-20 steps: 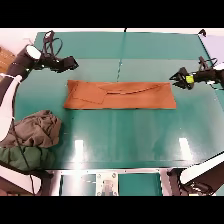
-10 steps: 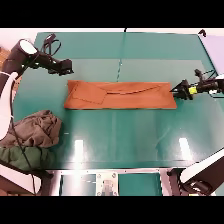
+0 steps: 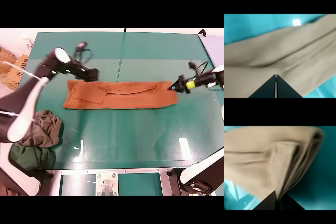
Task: Fold the shirts.
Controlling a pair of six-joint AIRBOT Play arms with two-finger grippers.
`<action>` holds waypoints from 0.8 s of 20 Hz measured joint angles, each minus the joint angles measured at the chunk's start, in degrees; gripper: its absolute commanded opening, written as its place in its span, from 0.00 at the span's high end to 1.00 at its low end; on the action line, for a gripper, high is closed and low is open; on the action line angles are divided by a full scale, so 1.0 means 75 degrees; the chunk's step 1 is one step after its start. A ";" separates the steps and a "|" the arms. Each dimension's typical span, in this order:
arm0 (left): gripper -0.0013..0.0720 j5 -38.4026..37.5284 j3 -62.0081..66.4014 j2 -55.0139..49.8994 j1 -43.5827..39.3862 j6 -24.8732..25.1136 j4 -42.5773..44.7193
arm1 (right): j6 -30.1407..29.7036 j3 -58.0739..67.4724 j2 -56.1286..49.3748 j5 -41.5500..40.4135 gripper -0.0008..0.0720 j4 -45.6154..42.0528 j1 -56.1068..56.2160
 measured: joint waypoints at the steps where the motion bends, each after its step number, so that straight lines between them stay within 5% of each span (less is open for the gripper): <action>1: 0.96 0.0312 0.0009 -0.0219 -0.0323 -0.0009 -0.0204 | 0.0064 0.0105 0.0294 0.0207 0.97 -0.0009 0.0032; 9: 0.96 0.1935 0.1093 -0.2040 -0.2372 0.0061 -0.1888 | 0.0391 0.0405 0.2865 0.1055 0.97 0.0172 0.0280; 16: 0.96 0.1714 0.2186 -0.2786 -0.2480 0.0079 -0.2978 | 0.0428 0.0425 0.3334 0.1075 0.97 0.0245 0.0353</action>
